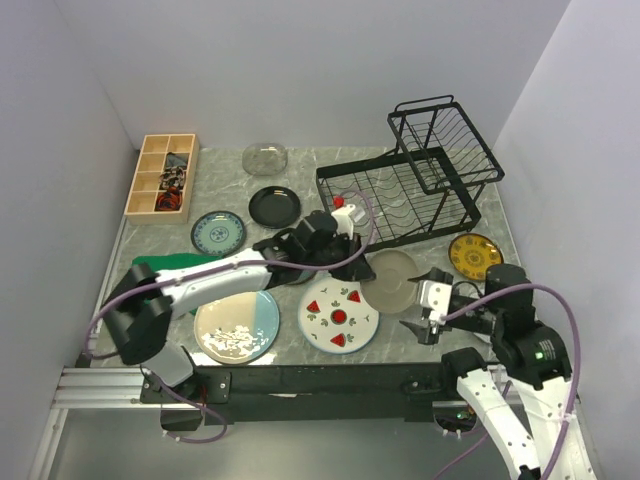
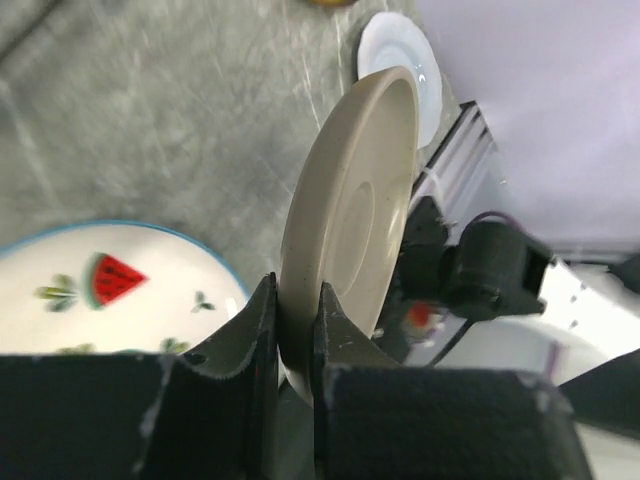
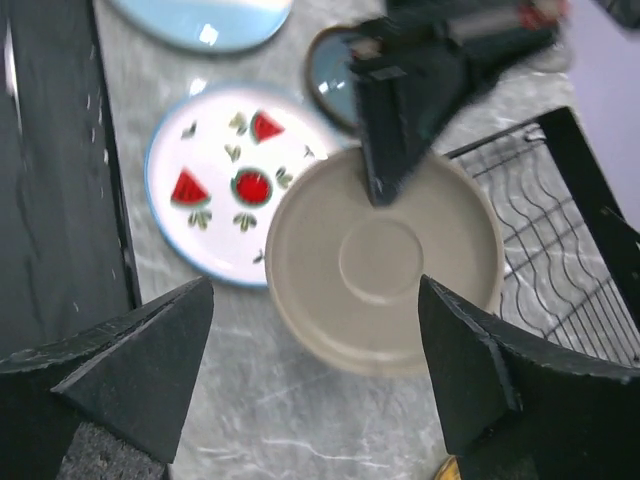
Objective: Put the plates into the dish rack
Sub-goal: Pass the plate from the right arm to the left, then pass the plate from the left arm to the right
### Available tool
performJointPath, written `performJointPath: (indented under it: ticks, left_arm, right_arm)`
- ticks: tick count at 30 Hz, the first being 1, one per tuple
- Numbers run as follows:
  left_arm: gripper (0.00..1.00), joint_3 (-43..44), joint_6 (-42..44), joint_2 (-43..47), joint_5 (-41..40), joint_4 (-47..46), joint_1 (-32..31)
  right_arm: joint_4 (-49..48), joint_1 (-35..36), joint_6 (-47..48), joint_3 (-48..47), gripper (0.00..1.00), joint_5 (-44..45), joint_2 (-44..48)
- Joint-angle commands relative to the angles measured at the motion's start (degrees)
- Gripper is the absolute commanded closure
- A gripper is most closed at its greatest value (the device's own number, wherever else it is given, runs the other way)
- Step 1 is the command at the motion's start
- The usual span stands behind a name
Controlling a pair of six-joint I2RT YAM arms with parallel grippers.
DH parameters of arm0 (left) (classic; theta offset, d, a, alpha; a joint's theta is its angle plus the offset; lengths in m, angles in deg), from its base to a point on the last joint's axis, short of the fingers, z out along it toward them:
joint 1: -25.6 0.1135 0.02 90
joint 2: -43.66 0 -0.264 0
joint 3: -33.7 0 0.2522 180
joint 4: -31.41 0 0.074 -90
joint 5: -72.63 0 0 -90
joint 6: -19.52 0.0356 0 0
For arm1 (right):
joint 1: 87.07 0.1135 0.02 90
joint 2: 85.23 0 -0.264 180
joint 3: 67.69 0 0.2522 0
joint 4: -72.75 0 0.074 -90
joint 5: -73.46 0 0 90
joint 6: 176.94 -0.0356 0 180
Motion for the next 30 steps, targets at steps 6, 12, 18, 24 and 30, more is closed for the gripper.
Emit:
performJointPath:
  ticks: [6, 12, 18, 24, 30]
  left_arm:
    - [0.99, 3.03, 26.38, 15.87, -14.77, 11.04, 2.08]
    - [0.99, 11.54, 37.46, 17.37, -14.78, 13.16, 7.89]
    - [0.99, 24.62, 51.43, 10.88, -14.51, 13.07, 9.91]
    - [0.99, 40.34, 63.84, -0.54, -13.2, 12.98, 11.14]
    - [0.99, 60.82, 70.88, -16.63, -13.99, 14.21, 12.11]
  right_arm:
    - [-9.74, 0.04, -31.63, -4.73, 0.06, 14.24, 1.54]
    - [-12.56, -3.91, -34.28, 0.37, 0.0, 12.07, 3.83]
    - [-13.0, -4.97, -28.59, 2.39, 0.0, 11.54, 0.06]
    - [-16.51, -5.06, -22.26, 6.51, 0.0, 9.53, -4.24]
    - [-16.68, -4.88, -12.93, 6.95, 0.0, 8.98, -9.08]
